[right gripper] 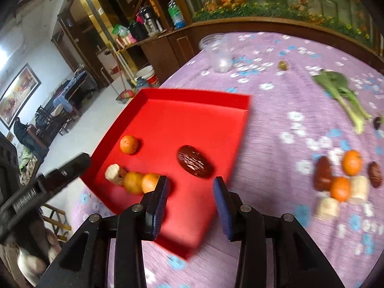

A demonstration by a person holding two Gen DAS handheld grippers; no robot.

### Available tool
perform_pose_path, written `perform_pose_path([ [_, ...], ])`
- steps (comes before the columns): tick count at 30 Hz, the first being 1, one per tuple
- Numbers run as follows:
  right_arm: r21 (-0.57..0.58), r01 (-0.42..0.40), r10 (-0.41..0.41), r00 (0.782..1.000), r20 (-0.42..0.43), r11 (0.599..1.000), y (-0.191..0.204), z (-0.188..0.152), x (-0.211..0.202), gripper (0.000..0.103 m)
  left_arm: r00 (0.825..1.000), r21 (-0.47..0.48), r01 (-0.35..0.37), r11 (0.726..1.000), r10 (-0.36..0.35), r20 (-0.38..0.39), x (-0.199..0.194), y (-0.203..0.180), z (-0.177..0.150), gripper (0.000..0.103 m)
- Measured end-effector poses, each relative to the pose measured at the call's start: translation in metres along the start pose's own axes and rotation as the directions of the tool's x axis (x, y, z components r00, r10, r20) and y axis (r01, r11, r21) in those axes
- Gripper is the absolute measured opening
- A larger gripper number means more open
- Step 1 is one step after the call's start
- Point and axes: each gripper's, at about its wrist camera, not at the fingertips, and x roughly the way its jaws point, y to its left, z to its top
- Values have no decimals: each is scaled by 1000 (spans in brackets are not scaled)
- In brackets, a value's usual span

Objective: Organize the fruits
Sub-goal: 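Release the orange and the red date into the red tray, then grasp a tofu cube with the left tool while the right tool grasps a pale cylinder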

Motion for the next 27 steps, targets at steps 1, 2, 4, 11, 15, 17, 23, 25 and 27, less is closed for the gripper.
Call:
perform_pose_path([
  [1,1,8,-8,1000,10,1000,-4,0,-7,42,1000,6,4,1000,-4,8,-4,-3,0,56],
  [2,5,23,-23,999,28,1000,-11,-2,-20,42,1000,17,11,1000,-11,21,-12,-9,0,56],
  [4,13,48,-48,997,64,999,-20,-5,-46,42,999,40,22,999,-23,41,-25,-19,-1,56],
  [11,16,41,-43,982,184,999,-34,4,-141,42,984,151,29,988,-55,169,-91,-64,-2,65],
  [15,-11,8,-4,948,318,1000,-24,21,-222,51,969,198,42,979,-88,231,-126,-81,-2,71],
  [17,-29,40,-26,925,380,999,-13,29,-259,53,960,237,48,970,-110,257,-148,-92,1,71],
  [23,-44,180,-130,840,527,983,10,81,-371,59,933,322,17,947,-131,336,-193,-120,21,83],
  [25,-19,256,-201,798,569,966,12,98,-398,70,929,346,-1,938,-127,347,-196,-129,27,84],
  [27,-5,289,-232,778,584,957,10,104,-408,73,934,371,-10,929,-124,336,-188,-140,33,89],
])
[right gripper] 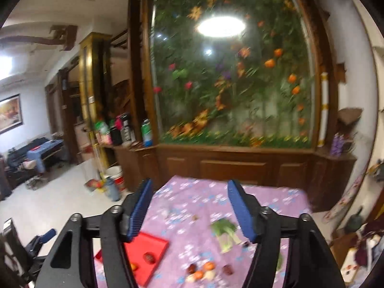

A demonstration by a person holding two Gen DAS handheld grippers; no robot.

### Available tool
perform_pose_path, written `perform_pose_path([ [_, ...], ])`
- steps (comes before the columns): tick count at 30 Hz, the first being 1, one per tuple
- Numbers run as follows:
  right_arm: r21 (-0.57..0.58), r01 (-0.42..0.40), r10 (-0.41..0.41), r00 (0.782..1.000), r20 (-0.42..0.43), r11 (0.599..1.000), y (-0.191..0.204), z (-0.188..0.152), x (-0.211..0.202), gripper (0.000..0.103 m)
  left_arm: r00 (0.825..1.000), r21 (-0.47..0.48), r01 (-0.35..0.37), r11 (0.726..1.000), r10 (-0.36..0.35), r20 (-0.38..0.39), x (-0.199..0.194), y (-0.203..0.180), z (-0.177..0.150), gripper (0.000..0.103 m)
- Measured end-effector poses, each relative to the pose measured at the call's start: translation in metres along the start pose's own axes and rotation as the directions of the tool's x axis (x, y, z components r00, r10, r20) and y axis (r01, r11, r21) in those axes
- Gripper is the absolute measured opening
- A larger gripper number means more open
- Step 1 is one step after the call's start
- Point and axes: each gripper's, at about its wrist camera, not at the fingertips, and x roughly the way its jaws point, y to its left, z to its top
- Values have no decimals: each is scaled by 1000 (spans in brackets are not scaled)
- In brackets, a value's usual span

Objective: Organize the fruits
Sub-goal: 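Grasp a tofu cube with the left tool while the right tool grasps a pale cylinder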

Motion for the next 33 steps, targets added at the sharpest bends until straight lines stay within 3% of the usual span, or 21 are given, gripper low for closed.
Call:
perform_pose_path([
  [3,-1,-4,4,1000,-29,1000,-10,-18,15,78,998,10,33,999,-32,-55,26,-10,-7,89],
  [7,37,-28,34,983,-179,999,-32,-96,76,78,975,1,93,996,-91,-203,87,-29,-39,89],
  [9,65,-43,59,960,-275,997,-44,-149,115,73,950,-17,121,993,-121,-287,123,-40,-63,89],
  [10,95,-48,76,945,-318,994,-52,-177,133,62,937,-26,134,991,-135,-322,138,-46,-75,89],
  [11,141,-49,99,923,-373,989,-61,-208,154,56,919,-38,155,987,-158,-362,156,-53,-91,85],
  [12,184,-51,124,901,-415,982,-69,-232,170,48,903,-49,168,985,-174,-394,169,-59,-102,75],
  [13,247,-36,152,871,-467,968,-81,-264,191,46,875,-64,185,981,-194,-444,186,-67,-116,67],
  [14,278,-18,158,856,-492,960,-90,-282,202,46,852,-76,197,977,-209,-480,198,-71,-127,53],
  [15,308,2,167,837,-521,951,-96,-305,215,45,831,-86,206,975,-221,-511,208,-77,-136,48],
  [17,347,13,191,816,-546,938,-105,-328,229,45,804,-83,207,975,-218,-553,224,-87,-154,48],
  [19,375,12,213,806,-553,927,-112,-338,241,45,793,-79,204,976,-212,-571,234,-94,-164,48],
  [23,354,-3,205,818,-537,935,-110,-341,256,45,773,-72,200,977,-202,-602,251,-104,-180,48],
  [26,323,2,186,813,-552,946,-103,-347,265,45,763,-47,214,976,-197,-616,259,-114,-187,48],
  [30,358,-17,221,814,-536,933,-106,-355,271,46,752,-9,250,968,-201,-627,266,-132,-194,48],
  [33,383,-56,265,812,-520,922,-108,-357,269,40,742,16,274,962,-200,-640,274,-143,-200,48],
])
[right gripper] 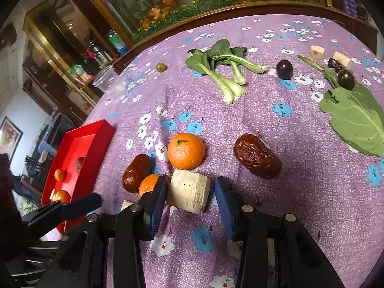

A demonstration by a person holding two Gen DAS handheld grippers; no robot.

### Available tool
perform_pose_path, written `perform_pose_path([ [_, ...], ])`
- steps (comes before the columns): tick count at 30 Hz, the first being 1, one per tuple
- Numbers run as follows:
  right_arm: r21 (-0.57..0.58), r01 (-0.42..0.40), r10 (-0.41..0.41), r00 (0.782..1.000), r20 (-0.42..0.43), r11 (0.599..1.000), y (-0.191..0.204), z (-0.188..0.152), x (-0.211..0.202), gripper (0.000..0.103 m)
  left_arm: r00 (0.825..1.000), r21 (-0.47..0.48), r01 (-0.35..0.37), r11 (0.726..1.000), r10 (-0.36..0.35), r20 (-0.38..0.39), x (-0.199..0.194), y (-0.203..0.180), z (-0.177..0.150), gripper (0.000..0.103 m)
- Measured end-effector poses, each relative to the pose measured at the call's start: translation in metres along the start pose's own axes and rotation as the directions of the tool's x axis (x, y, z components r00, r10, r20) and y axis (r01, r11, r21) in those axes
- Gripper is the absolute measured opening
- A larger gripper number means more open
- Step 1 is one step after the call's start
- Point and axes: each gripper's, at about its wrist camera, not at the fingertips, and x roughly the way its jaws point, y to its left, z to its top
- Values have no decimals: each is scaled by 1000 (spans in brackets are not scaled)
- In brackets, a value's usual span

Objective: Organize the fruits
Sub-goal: 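Grasp a tofu cube with the left tool while the right tool grasps a pale cylinder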

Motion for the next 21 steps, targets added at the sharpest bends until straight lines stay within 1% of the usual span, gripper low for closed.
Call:
perform_pose_path([
  [5,25,-12,11,1000,16,1000,-6,-3,-5,40,1000,64,-27,998,28,-12,17,-11,3,48],
  [9,40,7,-9,999,37,999,-13,-2,-11,40,999,66,-28,997,30,-37,31,-12,1,48],
  [14,14,43,-43,998,43,999,-9,-1,-9,41,999,84,-46,995,47,-18,32,-15,0,48],
  [15,12,45,-46,998,44,999,-9,-1,-9,41,999,83,-46,996,47,-15,32,-15,0,47],
  [16,10,49,-50,998,47,999,-8,-2,-9,41,999,78,-47,996,48,-13,31,-14,0,42],
  [17,9,51,-52,998,46,999,-8,-2,-8,41,999,67,-39,997,40,-13,30,-11,-1,29],
  [19,9,51,-52,998,48,999,-8,-2,-7,42,1000,42,-17,999,18,-13,27,-7,-2,29],
  [21,6,53,-54,997,52,999,-8,-3,-7,41,1000,24,-13,1000,13,-1,21,-4,-4,29],
])
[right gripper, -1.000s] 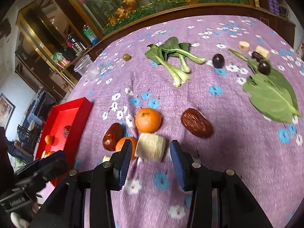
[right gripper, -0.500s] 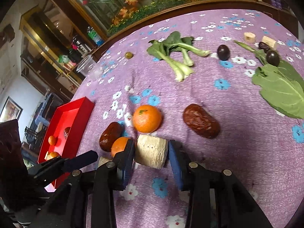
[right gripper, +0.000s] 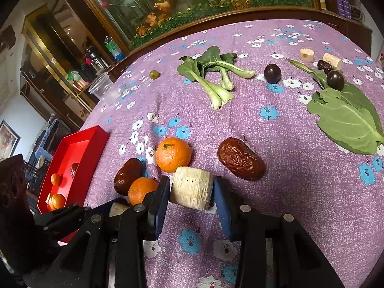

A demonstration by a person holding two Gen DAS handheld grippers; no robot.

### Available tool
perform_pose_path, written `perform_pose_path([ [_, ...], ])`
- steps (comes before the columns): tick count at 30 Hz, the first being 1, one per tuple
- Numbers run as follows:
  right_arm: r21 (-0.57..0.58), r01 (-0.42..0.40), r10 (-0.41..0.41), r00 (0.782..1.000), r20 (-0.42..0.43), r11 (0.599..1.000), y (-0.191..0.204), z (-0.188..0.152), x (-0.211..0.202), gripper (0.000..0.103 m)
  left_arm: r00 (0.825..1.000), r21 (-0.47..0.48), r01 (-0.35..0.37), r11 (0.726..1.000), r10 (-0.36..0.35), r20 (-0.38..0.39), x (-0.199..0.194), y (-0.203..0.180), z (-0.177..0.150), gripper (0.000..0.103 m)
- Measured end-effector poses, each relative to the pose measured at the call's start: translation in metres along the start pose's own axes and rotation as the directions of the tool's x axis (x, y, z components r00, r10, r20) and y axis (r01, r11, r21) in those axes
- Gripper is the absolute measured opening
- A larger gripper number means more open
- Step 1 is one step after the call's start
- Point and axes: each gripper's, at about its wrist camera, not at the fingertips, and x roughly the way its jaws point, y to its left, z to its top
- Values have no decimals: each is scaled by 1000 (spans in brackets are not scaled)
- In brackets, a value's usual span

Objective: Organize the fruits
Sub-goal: 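Grasp a tofu cube with the left tool while the right tool grasps a pale cylinder, then carry both pieces over the red tray and open both tools to drop them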

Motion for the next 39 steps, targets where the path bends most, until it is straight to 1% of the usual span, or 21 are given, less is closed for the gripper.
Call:
perform_pose_path([
  [7,3,3,-3,1000,13,1000,0,-2,-1,40,998,-43,-4,999,6,64,-30,8,-5,29],
  [13,-7,21,-21,999,30,1000,2,-3,-2,40,993,-91,-32,995,42,113,-59,23,-10,29],
  [16,-21,57,-56,998,38,998,6,-4,-6,40,988,-118,-50,992,67,142,-77,36,-15,30],
  [19,-27,59,-58,997,46,998,11,-6,-17,40,981,-157,-60,986,87,174,-95,55,-21,30],
  [22,-38,51,-50,998,41,998,23,-11,-29,40,975,-218,-62,974,106,197,-109,80,-28,30],
  [25,-60,37,-35,999,35,998,41,-12,-36,40,967,-260,-61,964,121,223,-122,100,-33,30],
  [27,-92,26,-23,999,37,995,61,-10,-41,40,960,-286,-65,956,138,242,-133,116,-38,30],
  [32,-193,-4,11,999,34,981,114,-10,-41,40,941,-349,-109,931,210,266,-159,161,-42,30],
  [35,-252,-35,39,999,13,967,148,-13,-32,40,938,-363,-132,922,234,254,-164,183,-35,30],
  [39,-316,-68,62,998,-31,946,186,-20,-11,40,939,-325,-181,928,261,223,-156,198,-15,30],
])
